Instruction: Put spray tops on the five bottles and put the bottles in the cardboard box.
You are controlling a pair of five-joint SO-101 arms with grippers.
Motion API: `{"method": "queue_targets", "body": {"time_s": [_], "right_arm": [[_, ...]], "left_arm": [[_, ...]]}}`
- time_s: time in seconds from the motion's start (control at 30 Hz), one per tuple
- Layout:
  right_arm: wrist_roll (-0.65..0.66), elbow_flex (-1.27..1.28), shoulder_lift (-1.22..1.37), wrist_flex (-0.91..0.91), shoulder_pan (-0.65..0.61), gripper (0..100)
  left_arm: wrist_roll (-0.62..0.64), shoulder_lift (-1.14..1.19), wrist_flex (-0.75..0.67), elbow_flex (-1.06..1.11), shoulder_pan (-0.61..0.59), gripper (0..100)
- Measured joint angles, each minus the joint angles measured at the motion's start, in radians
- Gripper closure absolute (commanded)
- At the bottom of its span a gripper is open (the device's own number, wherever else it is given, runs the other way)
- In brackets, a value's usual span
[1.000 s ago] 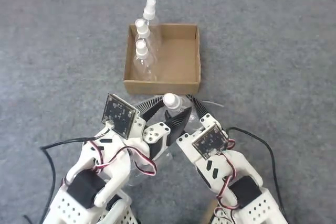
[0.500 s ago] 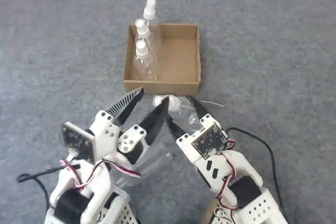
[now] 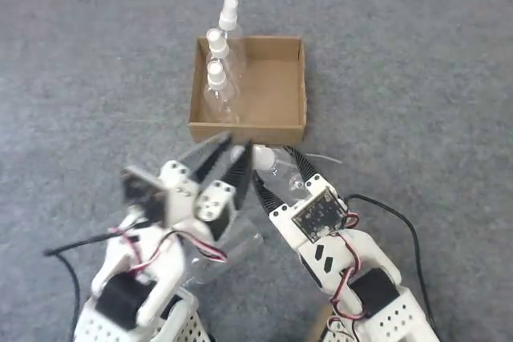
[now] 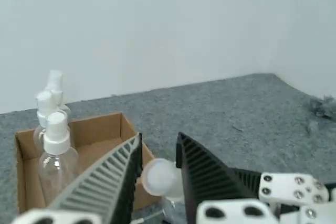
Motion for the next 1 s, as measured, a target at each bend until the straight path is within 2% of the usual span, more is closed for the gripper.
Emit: {"method": "queue_targets", "body": {"time_s": [0.23,0.73,1.0], "right_arm": [[-0.002,0.000,0.002,0.040,0.003,92.3],[0.002,0.000,0.002,0.040,0.000,92.3],[0.002,0.000,0.002,0.069,0.000,92.3]], "left_arm": [[-0.021,0.106,-0.023,-0.026,0.051,91],[-0.021,0.117,-0.048,-0.046,0.064,91],[-0.077,0.118,-0.046,-0.044,0.072,90]]}}
